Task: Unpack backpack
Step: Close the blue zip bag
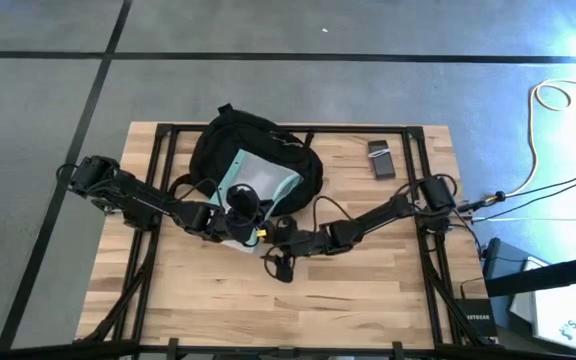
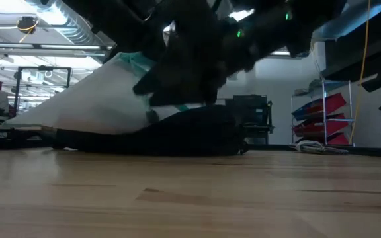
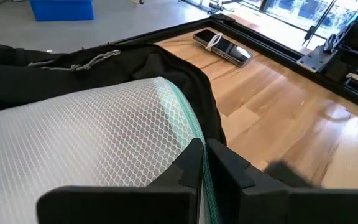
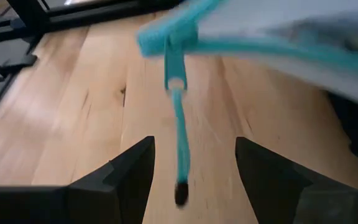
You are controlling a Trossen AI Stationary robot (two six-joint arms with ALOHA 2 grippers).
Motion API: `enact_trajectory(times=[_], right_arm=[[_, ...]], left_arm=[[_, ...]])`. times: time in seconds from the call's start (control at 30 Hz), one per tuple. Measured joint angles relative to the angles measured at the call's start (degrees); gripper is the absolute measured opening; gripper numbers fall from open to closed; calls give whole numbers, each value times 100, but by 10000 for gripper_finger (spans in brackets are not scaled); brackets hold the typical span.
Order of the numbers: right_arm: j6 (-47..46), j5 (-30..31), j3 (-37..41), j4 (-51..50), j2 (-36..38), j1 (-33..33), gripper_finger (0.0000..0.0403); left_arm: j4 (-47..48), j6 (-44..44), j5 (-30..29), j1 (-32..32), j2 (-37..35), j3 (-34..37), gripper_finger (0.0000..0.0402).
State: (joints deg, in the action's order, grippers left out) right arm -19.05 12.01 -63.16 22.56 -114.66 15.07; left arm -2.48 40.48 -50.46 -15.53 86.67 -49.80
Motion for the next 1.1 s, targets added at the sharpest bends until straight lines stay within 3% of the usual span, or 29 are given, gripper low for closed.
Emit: enact_trajectory(times=[0.23, 0.5, 0.87, 1.1], right_arm=[[44, 45, -2, 286, -153, -2, 191], [-82, 2, 0, 541, -156, 0, 93], [124, 39, 4, 639, -156, 0, 9], [57, 5, 4, 694, -156, -3, 9]], left_arm=[[-11, 27, 13, 0, 0, -2, 6], [-45, 72, 2, 0, -11, -2, 6], [-38, 153, 7, -2, -11, -2, 6], [-33, 172, 9, -2, -11, -2, 6]])
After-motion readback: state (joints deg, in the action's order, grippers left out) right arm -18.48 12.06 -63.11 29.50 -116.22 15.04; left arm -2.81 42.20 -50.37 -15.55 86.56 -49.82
